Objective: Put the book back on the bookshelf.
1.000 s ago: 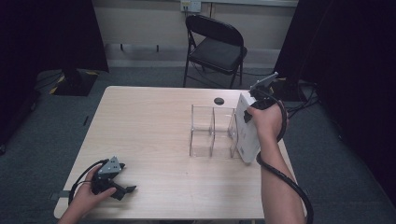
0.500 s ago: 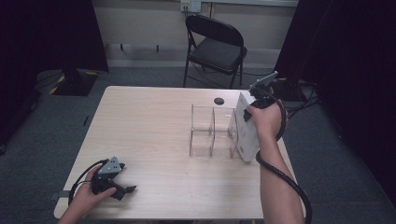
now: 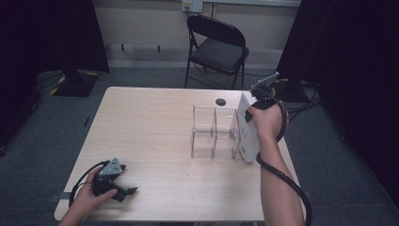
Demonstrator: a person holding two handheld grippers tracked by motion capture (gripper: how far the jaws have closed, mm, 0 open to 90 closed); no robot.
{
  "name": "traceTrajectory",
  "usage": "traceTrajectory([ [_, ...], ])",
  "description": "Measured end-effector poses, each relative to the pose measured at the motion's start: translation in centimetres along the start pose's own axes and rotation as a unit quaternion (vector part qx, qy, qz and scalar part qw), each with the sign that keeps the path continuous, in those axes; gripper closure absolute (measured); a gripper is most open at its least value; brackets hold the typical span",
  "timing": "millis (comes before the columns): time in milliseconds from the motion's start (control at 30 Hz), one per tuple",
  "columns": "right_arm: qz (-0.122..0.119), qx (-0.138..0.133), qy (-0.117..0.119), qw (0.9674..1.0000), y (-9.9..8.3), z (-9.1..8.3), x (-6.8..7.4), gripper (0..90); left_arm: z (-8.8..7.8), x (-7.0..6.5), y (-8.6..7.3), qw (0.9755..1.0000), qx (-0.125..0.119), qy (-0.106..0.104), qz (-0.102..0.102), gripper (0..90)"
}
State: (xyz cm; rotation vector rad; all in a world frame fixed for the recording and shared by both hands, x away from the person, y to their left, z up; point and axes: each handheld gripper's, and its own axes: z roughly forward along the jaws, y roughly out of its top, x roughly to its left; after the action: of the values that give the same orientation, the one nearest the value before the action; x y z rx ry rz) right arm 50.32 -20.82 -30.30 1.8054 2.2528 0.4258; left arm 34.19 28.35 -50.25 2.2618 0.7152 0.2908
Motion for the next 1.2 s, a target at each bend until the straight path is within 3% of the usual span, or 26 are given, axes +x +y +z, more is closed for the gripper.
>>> traceTrajectory([
  [767,0.004,-0.008,-0.001,1.0000,-0.47,0.18,0.17,49.7,0.08,-0.07,-0.04,1.0000,-0.004,0.000,-0.004,0.0],
  [1200,0.011,-0.010,0.010,0.9998,-0.67,0.15,-0.28,46.0,0.07,-0.03,0.00,1.0000,-0.003,-0.001,-0.003,0.0],
])
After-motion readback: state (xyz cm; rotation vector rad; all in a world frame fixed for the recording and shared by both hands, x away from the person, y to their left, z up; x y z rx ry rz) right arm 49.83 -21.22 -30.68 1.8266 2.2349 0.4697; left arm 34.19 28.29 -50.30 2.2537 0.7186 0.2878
